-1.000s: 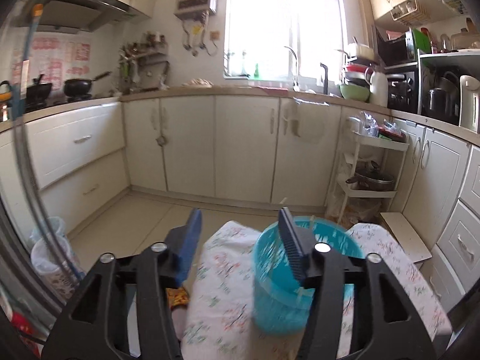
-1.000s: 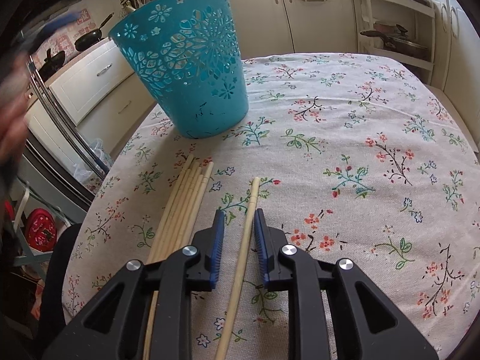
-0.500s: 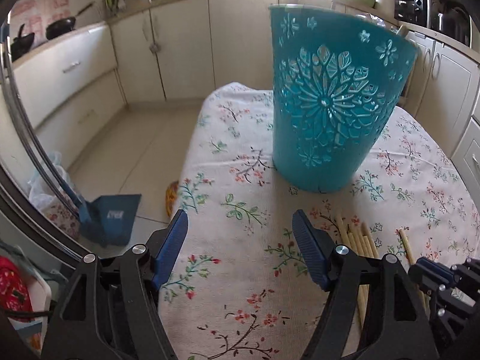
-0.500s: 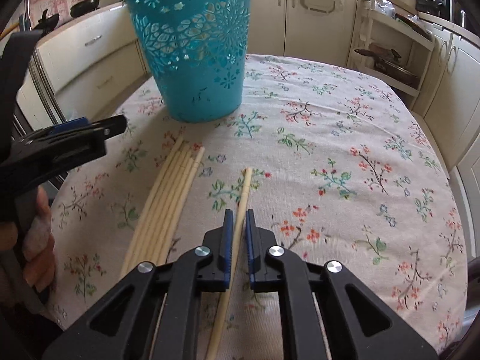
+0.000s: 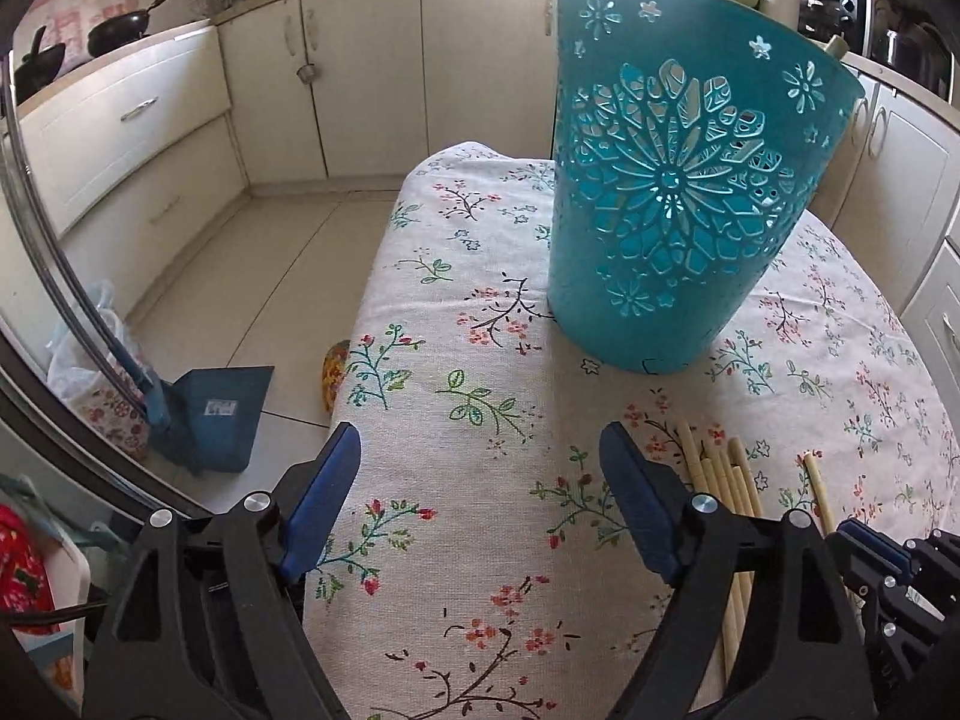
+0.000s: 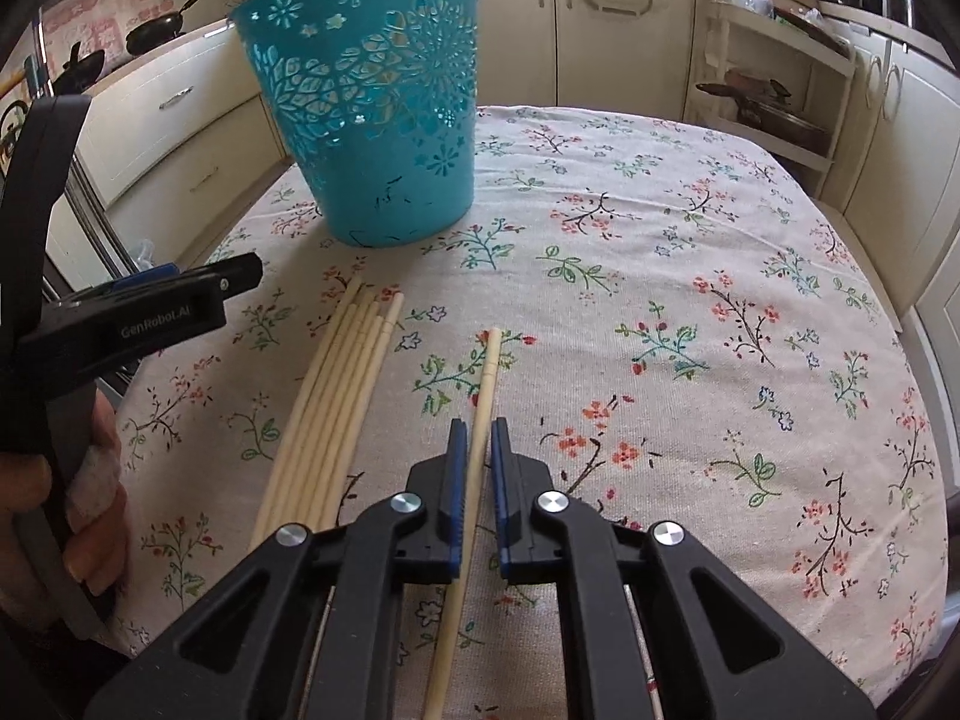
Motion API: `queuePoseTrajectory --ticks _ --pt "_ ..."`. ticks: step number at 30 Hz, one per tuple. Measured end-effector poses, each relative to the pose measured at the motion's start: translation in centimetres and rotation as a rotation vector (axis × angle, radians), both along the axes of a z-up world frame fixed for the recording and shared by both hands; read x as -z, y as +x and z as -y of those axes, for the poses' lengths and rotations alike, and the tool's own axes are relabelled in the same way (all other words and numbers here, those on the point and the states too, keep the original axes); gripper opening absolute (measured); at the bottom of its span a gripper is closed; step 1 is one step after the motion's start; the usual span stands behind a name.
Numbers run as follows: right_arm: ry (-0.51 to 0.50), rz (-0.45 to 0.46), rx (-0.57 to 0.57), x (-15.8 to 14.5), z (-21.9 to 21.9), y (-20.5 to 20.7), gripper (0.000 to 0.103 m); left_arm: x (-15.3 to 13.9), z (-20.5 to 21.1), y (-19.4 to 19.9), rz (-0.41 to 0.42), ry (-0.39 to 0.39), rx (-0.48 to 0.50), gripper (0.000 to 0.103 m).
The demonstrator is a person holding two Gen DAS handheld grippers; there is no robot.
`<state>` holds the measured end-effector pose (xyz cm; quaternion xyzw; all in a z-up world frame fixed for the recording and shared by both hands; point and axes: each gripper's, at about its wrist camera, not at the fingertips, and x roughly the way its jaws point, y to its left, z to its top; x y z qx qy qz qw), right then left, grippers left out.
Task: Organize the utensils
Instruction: 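Close the right tool on a single chopstick beside the bundle, then lift the chopstick with the right tool and release it into the basket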
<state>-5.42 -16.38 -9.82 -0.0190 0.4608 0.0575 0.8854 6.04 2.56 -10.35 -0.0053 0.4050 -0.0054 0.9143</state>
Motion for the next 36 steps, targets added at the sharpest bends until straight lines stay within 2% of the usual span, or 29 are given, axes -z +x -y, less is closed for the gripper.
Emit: queuePoseTrajectory --ticks 6,14,19,27,32,36 --pt "0.105 0.012 0.035 -1.2 1.3 -0.6 0.006 -0.1 -0.2 0.0 0.001 -0.002 -0.006 0.081" --pt "0.251 0.121 0.034 -5.4 2.1 -1.4 0.006 0.0 -0.1 0.0 -0.002 0.003 -0.001 0.082" --pt "0.316 0.206 0.010 -9.2 1.9 -0.5 0.006 -0.1 0.0 0.0 -0.002 0.008 -0.001 0.082" --pt "0.433 0.405 -0.037 -16.3 0.1 4.6 0.006 -0.1 0.1 0.0 -0.001 0.011 0.001 0.083" --pt "0.484 0.514 0.004 -19.0 -0.9 9.1 0.006 0.0 0.1 0.0 -0.001 0.007 0.003 0.083" --pt "0.500 0.537 0.047 -19.3 -1.8 12.7 0.006 0.0 -0.1 0.0 0.002 -0.004 0.005 0.083"
